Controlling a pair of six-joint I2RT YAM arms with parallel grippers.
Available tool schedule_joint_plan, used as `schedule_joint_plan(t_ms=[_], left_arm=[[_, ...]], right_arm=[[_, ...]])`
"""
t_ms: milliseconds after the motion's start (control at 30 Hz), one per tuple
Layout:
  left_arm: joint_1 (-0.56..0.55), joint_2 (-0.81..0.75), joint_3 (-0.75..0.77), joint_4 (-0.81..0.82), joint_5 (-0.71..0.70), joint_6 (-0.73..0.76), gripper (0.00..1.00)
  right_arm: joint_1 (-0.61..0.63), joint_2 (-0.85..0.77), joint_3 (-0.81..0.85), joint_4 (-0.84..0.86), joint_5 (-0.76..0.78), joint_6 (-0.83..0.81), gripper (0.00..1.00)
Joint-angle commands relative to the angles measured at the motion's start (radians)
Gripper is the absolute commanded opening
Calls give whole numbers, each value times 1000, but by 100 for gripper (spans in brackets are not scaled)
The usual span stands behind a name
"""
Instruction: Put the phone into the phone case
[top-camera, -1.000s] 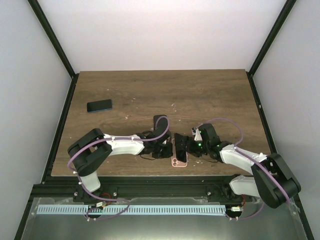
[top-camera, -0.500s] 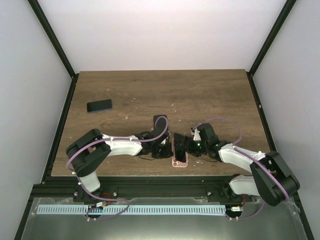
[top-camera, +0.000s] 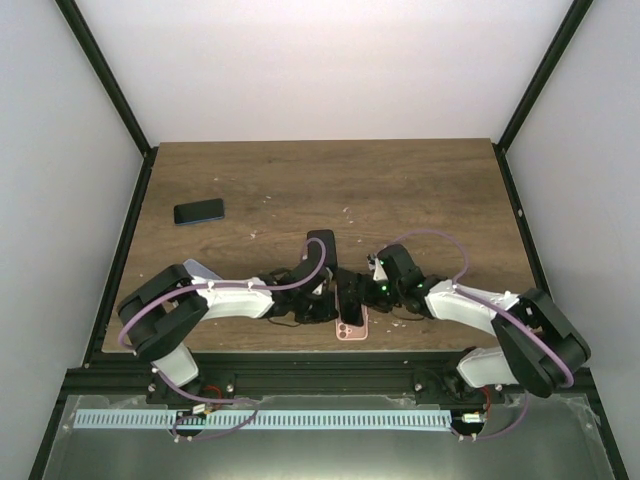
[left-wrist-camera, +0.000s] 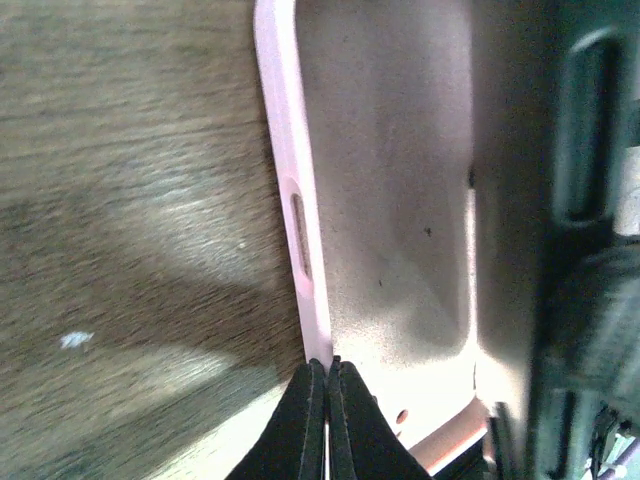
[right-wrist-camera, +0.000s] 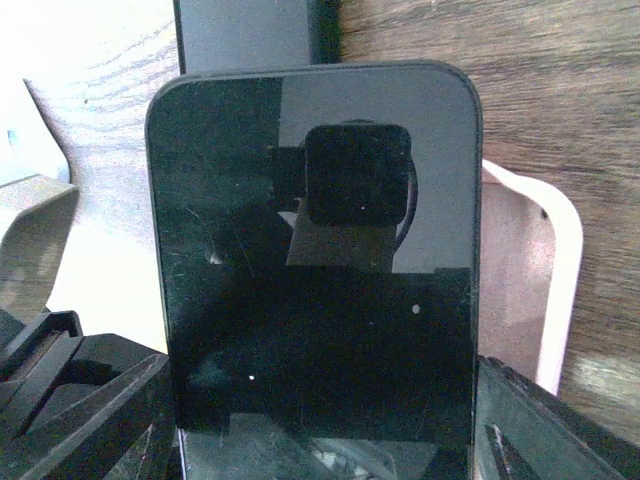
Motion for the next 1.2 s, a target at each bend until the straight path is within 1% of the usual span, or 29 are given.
schedule_joint_plan(t_ms=[0,133,267,433,567,767,900,1167], left_arm=[[-9,-20,-27,-7,14,-41,2],[-9,-19,-30,12,35,-47,15],[-7,-55,-43,26,30,-64,19],[25,-120,-109,85,54,-110,30],[59,-208,-179,109,43,-118,32],[105,-316,-247,105,23,-104,37],[113,-329,-255,92,33,-85,39],[114,-325,-258,85,48,-59,40]], right_arm=[[10,-43,63,-75,59,7,53],[13,-84,69,-136,62,25,53],[37,-126,69,-176,88,62,52],[65,-124,98,-244,139,105,50],[95,-88,120,-279,194,135,50],[166,6,208,-363,297,170,51],[206,82,268,-435,369,192,52],[283,178,391,-588,494,217,52]])
